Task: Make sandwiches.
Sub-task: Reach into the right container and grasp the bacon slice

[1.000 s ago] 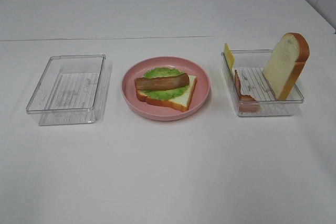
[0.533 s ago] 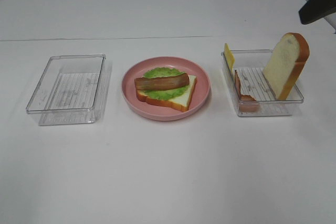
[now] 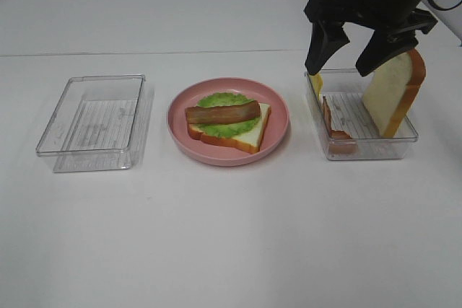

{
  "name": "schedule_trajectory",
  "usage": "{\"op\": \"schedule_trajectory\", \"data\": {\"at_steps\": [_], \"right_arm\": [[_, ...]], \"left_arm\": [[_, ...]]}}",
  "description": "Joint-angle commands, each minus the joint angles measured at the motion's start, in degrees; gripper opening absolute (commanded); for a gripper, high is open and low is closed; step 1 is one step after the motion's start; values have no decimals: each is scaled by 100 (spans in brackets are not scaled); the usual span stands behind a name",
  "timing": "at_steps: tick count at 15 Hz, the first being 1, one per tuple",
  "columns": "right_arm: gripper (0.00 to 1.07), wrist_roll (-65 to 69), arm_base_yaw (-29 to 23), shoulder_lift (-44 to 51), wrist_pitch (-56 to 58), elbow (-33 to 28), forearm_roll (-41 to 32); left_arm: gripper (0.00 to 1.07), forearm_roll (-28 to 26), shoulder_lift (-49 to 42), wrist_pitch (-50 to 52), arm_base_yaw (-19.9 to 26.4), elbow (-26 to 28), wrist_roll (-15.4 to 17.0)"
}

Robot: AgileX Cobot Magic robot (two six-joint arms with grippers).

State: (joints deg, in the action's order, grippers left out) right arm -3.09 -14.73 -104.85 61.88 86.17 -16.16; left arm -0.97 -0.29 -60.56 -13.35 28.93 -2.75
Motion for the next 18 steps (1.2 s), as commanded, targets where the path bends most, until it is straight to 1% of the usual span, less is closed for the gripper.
{"op": "schedule_trajectory", "data": {"at_steps": [1, 5, 8, 10, 13, 17, 18], "right_arm": [[75, 401, 6, -435, 315, 384, 155], [75, 418, 6, -1226, 573, 928, 172], [74, 539, 6, -1490, 424, 934, 315], [67, 561, 6, -1616, 235, 934, 453], [57, 567, 6, -1690, 97, 934, 453], [54, 567, 6, -1793, 138, 934, 453], [52, 567, 6, -1816, 160, 934, 453]], "left_arm": [[84, -6, -143, 63, 6, -40, 11], [84, -6, -143, 63, 6, -40, 11], [84, -6, -143, 63, 6, -40, 11], [84, -6, -143, 63, 6, -40, 11], [84, -6, -143, 63, 6, -40, 11], [84, -6, -143, 63, 6, -40, 11], [84, -6, -143, 63, 6, -40, 11]]}}
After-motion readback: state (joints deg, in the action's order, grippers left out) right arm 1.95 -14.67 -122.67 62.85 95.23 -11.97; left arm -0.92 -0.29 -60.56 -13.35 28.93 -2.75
